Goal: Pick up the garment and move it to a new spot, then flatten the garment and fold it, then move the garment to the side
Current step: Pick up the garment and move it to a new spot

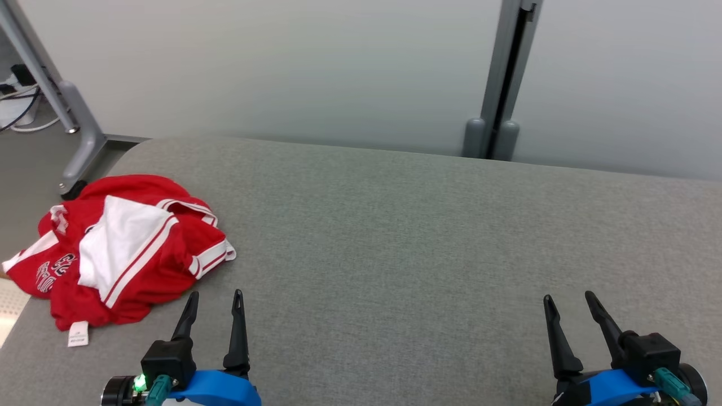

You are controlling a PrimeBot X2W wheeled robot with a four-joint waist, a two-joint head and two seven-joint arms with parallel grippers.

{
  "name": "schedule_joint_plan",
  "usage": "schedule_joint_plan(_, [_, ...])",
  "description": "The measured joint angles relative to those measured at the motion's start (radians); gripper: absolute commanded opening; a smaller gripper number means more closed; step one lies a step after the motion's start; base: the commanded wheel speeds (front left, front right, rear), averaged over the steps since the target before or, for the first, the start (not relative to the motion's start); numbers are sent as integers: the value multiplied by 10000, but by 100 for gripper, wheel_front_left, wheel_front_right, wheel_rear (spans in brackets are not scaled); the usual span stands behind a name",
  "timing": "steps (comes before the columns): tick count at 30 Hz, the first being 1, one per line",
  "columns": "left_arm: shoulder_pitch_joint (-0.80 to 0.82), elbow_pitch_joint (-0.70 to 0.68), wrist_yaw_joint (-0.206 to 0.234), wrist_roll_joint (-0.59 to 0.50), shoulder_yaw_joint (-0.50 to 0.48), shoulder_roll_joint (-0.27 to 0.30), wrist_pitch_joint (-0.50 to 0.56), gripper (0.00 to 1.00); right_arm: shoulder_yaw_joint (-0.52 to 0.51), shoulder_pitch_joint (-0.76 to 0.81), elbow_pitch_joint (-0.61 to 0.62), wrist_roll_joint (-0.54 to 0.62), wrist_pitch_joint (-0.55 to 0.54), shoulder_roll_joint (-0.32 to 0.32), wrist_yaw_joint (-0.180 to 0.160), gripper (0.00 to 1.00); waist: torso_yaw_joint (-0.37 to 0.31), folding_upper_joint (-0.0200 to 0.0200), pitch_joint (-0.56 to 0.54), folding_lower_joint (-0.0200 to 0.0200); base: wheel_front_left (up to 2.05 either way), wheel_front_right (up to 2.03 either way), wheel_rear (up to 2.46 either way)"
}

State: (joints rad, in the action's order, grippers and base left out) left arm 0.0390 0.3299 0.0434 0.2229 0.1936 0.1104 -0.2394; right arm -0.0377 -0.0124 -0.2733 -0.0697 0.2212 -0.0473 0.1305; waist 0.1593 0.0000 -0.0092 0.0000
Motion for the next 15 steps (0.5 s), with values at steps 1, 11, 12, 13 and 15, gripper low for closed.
schedule_joint_plan(1, [-1,-6,8,6,-10,15,0,100,21,-1,6,0,0,0,0,100,156,0,2,0,0,0,0])
schedule_joint_plan(11, [-5,-29,46,107,-15,127,-4,100,134,-20,-27,-23,0,2,0,100,1789,0,-16,0,0,0,0])
schedule_joint_plan(12, [-7,-25,44,121,0,134,-4,100,138,-25,-33,-33,0,2,0,100,1940,0,-16,0,0,0,0])
schedule_joint_plan(13, [-7,-23,44,125,4,138,-6,100,155,-27,-36,-35,0,2,0,100,2089,0,-15,0,0,0,0])
schedule_joint_plan(15, [-10,-23,50,132,38,138,-4,100,159,-27,-52,-48,0,2,0,100,2380,0,-6,1,0,0,0])
